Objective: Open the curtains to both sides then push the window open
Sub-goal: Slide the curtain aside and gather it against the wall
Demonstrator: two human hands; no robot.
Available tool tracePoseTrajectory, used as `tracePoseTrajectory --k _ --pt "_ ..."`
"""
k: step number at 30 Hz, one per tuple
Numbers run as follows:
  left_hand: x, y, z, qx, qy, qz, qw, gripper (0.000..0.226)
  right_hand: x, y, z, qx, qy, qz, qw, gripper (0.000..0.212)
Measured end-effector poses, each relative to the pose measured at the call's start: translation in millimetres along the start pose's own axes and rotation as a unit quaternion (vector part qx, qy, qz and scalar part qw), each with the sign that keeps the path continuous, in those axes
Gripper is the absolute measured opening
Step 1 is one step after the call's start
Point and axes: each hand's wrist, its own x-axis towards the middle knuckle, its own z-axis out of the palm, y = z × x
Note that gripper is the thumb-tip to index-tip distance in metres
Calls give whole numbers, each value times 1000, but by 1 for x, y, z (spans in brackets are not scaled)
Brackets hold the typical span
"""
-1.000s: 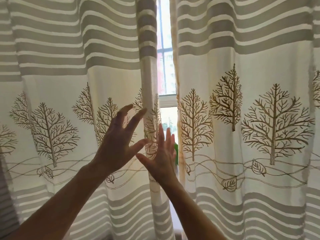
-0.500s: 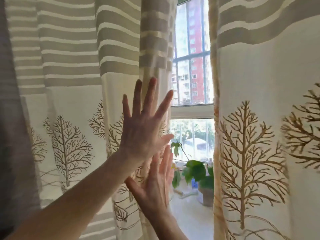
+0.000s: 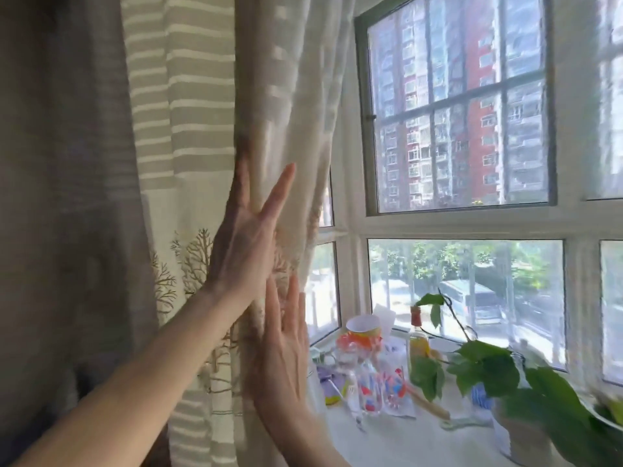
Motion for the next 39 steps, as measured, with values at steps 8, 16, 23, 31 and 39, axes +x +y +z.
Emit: tracePoseTrajectory --k 8,16,23,31,39 --pt "9 -102 17 44 -17 -54 997 72 62 -11 125 14 -24 -42 999 57" --pt "-14 -262 30 92 -81 -172 977 62 86 -46 251 63 -168 -31 983 57" --pt "-51 -355 -5 259 -85 -29 962 88 79 -73 308 61 -188 -1 980 90" --pt "-55 -370 -59 337 -130 167 917 58 64 -98 329 173 -98 36 979 100" --pt "-35 -351 -23 309 -78 141 937 79 66 -111 353 128 -125 19 984 108"
